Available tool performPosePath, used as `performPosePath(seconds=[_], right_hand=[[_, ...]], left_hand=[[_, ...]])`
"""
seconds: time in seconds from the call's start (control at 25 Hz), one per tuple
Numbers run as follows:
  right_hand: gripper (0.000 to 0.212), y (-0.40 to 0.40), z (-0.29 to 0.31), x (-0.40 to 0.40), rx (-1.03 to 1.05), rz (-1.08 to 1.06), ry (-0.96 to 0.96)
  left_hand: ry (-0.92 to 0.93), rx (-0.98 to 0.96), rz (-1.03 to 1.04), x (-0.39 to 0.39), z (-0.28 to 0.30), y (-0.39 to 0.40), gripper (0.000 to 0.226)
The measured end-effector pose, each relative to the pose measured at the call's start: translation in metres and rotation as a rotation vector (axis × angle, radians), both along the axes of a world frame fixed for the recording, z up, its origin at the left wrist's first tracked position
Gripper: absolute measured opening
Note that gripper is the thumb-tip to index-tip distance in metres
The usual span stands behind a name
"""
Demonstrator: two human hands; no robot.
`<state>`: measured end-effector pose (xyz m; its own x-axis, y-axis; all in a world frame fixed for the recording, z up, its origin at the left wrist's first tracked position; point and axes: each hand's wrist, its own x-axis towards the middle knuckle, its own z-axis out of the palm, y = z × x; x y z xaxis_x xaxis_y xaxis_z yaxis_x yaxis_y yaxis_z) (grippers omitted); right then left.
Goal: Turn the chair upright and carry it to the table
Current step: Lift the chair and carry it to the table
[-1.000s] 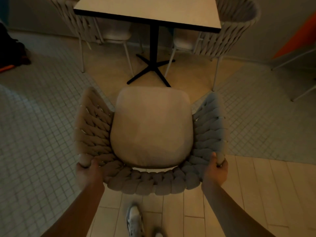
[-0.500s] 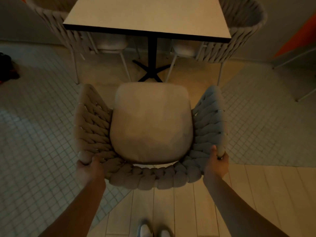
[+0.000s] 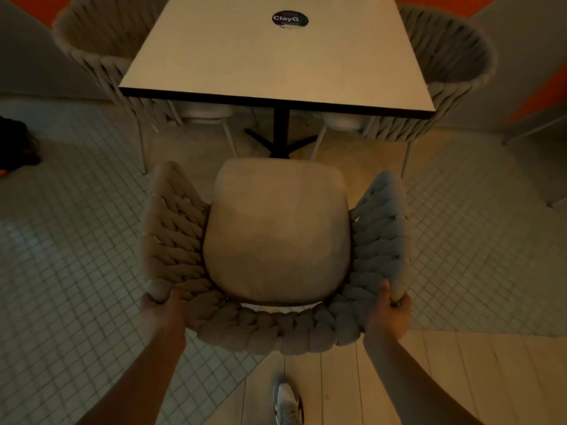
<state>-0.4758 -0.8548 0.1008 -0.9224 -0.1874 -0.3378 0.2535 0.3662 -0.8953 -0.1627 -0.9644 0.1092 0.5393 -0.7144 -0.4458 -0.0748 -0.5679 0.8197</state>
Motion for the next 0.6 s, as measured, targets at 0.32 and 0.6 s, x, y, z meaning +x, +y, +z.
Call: performPosePath(seconds=[0.32,0.6], right_hand=[[0.045,-0.020,-0.004,0.001,0.028,-0.043,-0.078],[0.045,-0.028,-0.003,0.030,-0.012,-0.072,-0.097]], left_hand=[[-0.182,0.075,-0.129,0.023,-0.002,-0.059,0.038],[-0.201,0.062,-0.206,0.050,-0.006,-0.086,0.042]])
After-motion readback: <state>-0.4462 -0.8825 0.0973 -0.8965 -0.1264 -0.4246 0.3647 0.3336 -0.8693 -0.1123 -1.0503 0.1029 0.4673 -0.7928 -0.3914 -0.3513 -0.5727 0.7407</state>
